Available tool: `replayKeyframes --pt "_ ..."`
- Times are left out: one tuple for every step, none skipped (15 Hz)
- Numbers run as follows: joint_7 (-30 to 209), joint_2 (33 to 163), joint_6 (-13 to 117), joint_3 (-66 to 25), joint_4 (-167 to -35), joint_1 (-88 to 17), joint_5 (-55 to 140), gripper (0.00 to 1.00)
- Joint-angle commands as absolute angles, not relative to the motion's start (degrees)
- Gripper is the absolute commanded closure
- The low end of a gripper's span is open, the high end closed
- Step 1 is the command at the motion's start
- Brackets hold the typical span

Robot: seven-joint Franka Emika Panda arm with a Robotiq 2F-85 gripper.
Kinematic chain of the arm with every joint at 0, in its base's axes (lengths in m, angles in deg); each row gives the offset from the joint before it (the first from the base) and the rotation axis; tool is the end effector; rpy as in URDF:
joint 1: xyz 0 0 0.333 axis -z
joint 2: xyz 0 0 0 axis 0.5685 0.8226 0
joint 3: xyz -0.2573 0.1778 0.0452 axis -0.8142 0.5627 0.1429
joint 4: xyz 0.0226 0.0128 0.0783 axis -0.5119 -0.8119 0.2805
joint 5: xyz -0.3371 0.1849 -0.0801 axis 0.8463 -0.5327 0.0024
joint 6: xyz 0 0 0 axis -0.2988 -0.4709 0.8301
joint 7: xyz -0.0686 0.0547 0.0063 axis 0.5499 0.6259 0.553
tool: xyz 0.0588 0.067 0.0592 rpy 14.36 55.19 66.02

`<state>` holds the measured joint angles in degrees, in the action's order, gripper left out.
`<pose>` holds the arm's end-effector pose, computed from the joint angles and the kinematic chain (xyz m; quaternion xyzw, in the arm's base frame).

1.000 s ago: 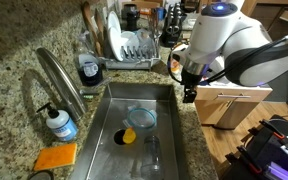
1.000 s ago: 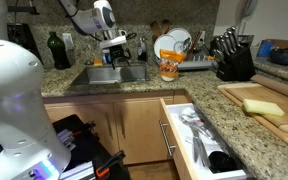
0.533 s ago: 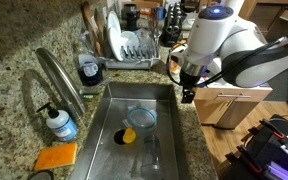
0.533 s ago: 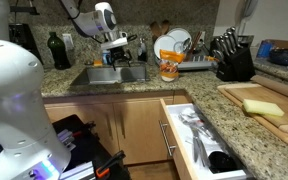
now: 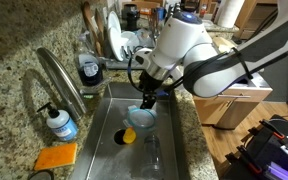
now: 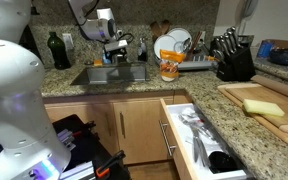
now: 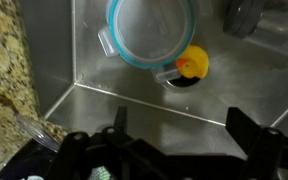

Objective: Open the tap

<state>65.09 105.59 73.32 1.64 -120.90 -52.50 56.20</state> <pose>0.5262 0.3775 0.3111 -0.8196 -0.5419 -0.1860 0.0036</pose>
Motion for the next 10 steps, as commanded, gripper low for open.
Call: replayKeyframes --pt "62.01 112.42 75.78 2.58 -110.86 -52.56 55.20 0.00" --pt "61.56 113.32 76.06 3.39 -109.31 -51.67 53.60 0.00" --pt "59.97 113.22 76.63 5.18 -109.93 -49.72 51.18 0.00" --pt "63.38 111.42 74.92 2.37 -111.43 -52.90 53.65 0.00" --pt "62.30 112.02 75.15 2.97 -110.59 -52.14 52.42 0.00" --pt "61.83 112.40 75.19 3.31 -110.12 -51.60 52.01 0.00" --pt "61.75 112.50 75.23 3.48 -110.03 -51.26 51.90 0.00" --pt "61.61 112.37 73.92 3.21 -110.58 -50.98 51.96 0.00" --pt "60.34 114.72 72.94 4.28 -108.44 -49.70 50.21 0.00" --pt "59.91 116.82 72.05 4.30 -106.14 -49.38 49.40 0.00"
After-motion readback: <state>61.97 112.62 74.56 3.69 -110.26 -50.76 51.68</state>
